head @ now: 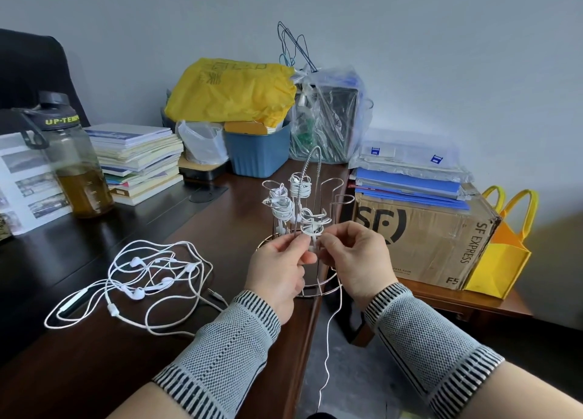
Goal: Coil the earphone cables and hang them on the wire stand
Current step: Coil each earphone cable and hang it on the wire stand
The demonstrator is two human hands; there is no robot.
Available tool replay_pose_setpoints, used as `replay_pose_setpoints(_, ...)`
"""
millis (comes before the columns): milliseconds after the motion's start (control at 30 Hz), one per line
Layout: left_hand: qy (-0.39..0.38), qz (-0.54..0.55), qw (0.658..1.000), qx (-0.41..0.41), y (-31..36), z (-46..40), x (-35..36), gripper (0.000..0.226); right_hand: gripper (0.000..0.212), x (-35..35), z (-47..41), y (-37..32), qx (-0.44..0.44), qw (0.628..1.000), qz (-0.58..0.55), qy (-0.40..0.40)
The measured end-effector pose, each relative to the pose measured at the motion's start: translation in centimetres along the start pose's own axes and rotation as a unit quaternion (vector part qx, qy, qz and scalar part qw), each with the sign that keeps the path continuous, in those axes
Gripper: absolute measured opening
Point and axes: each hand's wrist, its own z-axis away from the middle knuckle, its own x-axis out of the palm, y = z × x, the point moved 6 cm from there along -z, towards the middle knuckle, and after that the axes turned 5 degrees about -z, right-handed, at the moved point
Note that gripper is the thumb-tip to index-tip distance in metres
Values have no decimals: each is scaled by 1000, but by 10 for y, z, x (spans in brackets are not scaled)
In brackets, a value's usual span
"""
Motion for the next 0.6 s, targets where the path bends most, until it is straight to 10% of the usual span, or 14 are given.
replay_pose_setpoints(300,7,0,1000,2,-4,1,1,8,11,-28,-11,-30,5,941,321,-102)
replay_pose_setpoints(600,-18,8,1000,-10,-6,2,5,8,34,3,-22,-105,-183,710,674,-87)
